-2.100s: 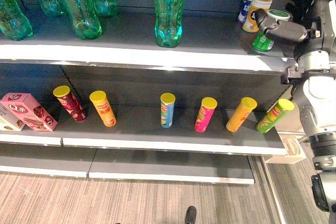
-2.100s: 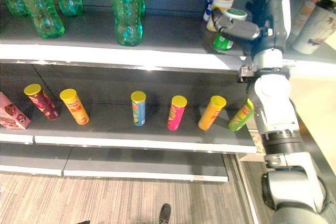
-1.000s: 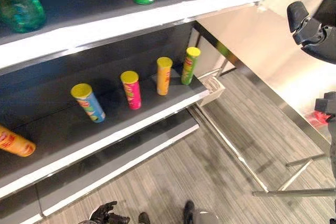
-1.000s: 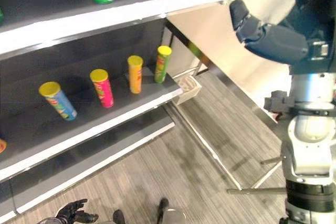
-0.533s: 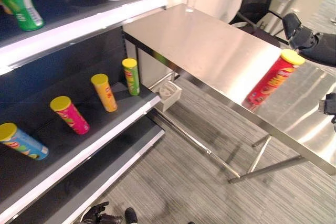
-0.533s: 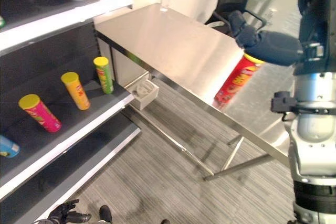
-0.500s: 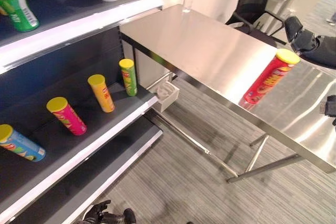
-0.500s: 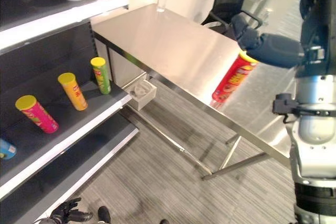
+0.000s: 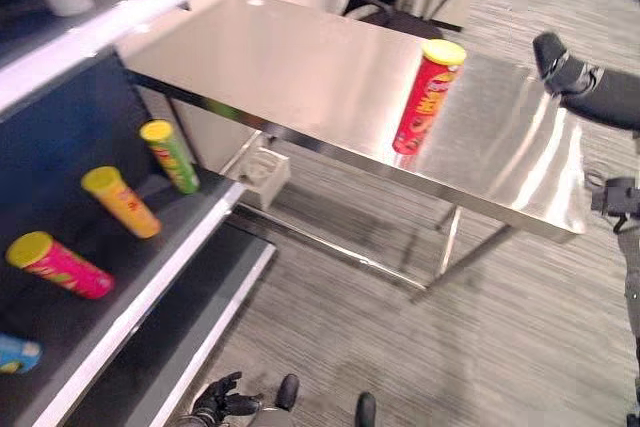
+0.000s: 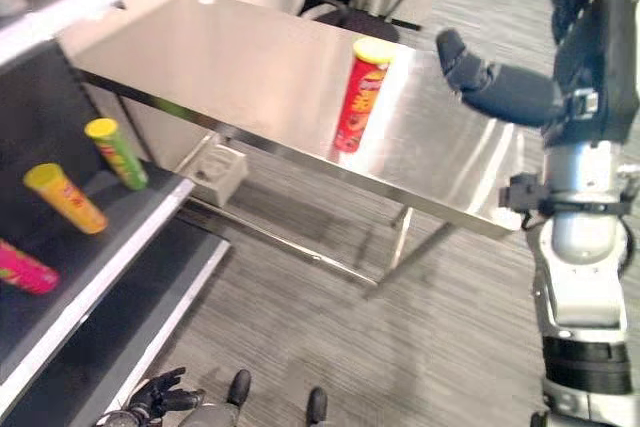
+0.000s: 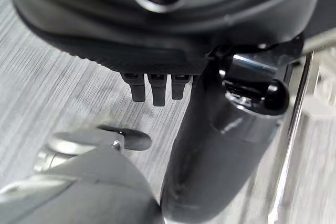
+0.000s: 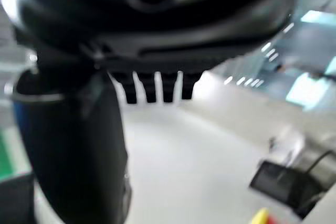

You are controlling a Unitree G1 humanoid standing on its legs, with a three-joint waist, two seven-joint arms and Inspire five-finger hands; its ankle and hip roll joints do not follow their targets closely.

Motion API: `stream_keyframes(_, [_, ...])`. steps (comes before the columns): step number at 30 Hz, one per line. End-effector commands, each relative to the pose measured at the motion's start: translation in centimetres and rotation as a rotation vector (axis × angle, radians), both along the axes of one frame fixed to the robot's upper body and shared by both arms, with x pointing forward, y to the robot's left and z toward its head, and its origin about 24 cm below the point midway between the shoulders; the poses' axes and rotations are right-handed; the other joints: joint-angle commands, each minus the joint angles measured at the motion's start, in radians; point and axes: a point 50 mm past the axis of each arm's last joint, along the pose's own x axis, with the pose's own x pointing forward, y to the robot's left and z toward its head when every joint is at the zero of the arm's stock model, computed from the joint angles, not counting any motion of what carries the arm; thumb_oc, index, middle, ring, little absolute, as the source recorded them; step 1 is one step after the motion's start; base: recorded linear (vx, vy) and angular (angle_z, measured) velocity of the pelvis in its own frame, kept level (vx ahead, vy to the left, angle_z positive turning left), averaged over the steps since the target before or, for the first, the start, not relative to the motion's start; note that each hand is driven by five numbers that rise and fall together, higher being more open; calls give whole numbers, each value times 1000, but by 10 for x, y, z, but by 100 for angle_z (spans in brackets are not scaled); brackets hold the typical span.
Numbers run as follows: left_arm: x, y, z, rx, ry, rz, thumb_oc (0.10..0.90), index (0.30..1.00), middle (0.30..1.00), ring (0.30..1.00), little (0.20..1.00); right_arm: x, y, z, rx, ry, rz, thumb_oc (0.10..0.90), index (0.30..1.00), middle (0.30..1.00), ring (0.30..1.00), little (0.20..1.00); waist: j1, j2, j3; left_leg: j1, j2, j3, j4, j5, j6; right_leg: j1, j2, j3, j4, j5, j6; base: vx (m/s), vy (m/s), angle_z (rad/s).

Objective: Put the goods on the table back onto the shelves and tidy them up.

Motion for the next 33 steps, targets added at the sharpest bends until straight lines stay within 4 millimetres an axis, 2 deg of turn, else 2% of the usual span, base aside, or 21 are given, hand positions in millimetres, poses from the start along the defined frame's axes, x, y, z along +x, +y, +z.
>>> stream_keyframes(1, [-31, 10, -5, 46, 110, -73, 800, 900, 900, 900, 900, -17, 1, 40, -38, -195, 20, 800, 900, 900, 900, 900, 40, 16, -104, -18, 14, 29, 4, -26, -4, 68, 44, -27, 13, -78, 40, 59, 127, -24])
stream_keyframes(9, [-30, 10, -4, 47, 98, -55, 800, 900, 900, 900, 900, -13, 4, 31, -15, -173, 5, 800, 900, 900, 900, 900, 32, 24, -114, 6, -11, 57, 4, -56, 31, 53, 8, 40, 16, -55, 66, 24, 143, -17])
stream_keyframes(11, [-30, 12, -3, 50, 97, -52, 800, 900, 900, 900, 900, -8, 7, 27, -12, -155, 7, 800, 900, 900, 900, 900, 36, 28, -110, 18, -25, 63, 4, -69, 57, 18, -13, 65, 89, -64, 76, 46, 197, -25])
stream_keyframes(12, [-29, 13, -3, 50, 94, -51, 800, 900, 900, 900, 900, -6, 9, 25, -15, -144, 5, 800, 900, 900, 900, 900, 41, 30, -98, 31, -31, 67, 4, -75, 70, -21, -19, 78, 174, -66, 84, 55, 161, -47])
stream_keyframes(13, [-28, 15, -2, 53, 91, -49, 800, 900, 900, 900, 900, -5, 10, 24, -19, -136, 7, 800, 900, 900, 900, 900, 40, 31, -87, 42, -35, 68, 4, -76, 77, -51, -22, 87, 245, -53, 93, -2, 162, -54])
stream_keyframes(15, [-25, 20, 0, 65, 80, -36, 800, 900, 900, 900, 900, -2, 18, 24, -19, -143, 22, 800, 900, 900, 900, 900, 33, 33, -35, 69, -34, 81, 4, -79, 98, -173, -28, 101, 450, 37, 105, -28, 165, -46])
stream_keyframes(16, [-25, 21, 1, 68, 78, -39, 800, 900, 900, 900, 900, -1, 18, 23, -15, -137, 22, 800, 900, 900, 900, 900, 38, 34, -34, 76, -31, 84, 4, -85, 99, -188, -34, 83, 456, 31, 102, 46, 111, -34])
stream_keyframes(18, [-25, 22, 1, 67, 78, -38, 800, 900, 900, 900, 900, -1, 18, 23, -9, -139, 21, 800, 900, 900, 900, 900, 41, 24, -40, 93, -33, 88, 4, -103, 96, -202, -44, 43, 391, 14, 91, 153, 18, -22])
stream_keyframes(20, [-24, 21, 1, 69, 80, -48, 800, 900, 900, 900, 900, -3, 15, 28, -5, -160, 15, 800, 900, 900, 900, 900, 32, 18, -39, 102, -39, 78, 4, -118, 88, -194, -29, -1, 241, 24, 86, 204, -26, -7])
stream_keyframes(21, [-24, 18, 0, 66, 89, -64, 800, 900, 900, 900, 900, -6, 14, 30, -1, -177, 15, 800, 900, 900, 900, 900, 18, 12, -34, 115, -45, 63, 4, -131, 83, -212, -6, 0, 134, 55, 97, 163, -26, 0])
stream_keyframes(23, [-22, 16, -1, 64, 90, -76, 800, 900, 900, 900, 900, -7, 13, 30, -10, -172, 7, 800, 900, 900, 900, 900, 6, 5, -32, 127, -49, 48, 4, -140, 79, -221, 14, 12, 79, 82, 107, 164, -29, 16])
stream_keyframes(24, [-23, 16, -1, 64, 90, -76, 800, 900, 900, 900, 900, -7, 13, 30, -9, -172, 7, 800, 900, 900, 900, 900, 5, 5, -33, 127, -48, 47, 4, -140, 79, -219, 14, 11, 75, 84, 107, 160, -35, 29])
stream_keyframes(27, [-22, 13, -2, 58, 90, -82, 800, 900, 900, 900, 900, -8, 13, 30, -29, -166, -1, 800, 900, 900, 900, 900, 9, -16, -54, 137, -52, 38, 4, -162, 72, -171, 5, -4, 19, 106, 96, 155, -91, 61])
stream_keyframes(33, [-22, 8, -3, 49, 90, -99, 800, 900, 900, 900, 900, -6, 13, 36, -64, -157, 4, 800, 900, 900, 900, 900, 13, -19, -89, 138, -5, 33, 4, -173, 47, -131, 21, -50, 13, 87, 82, 130, -108, 31])
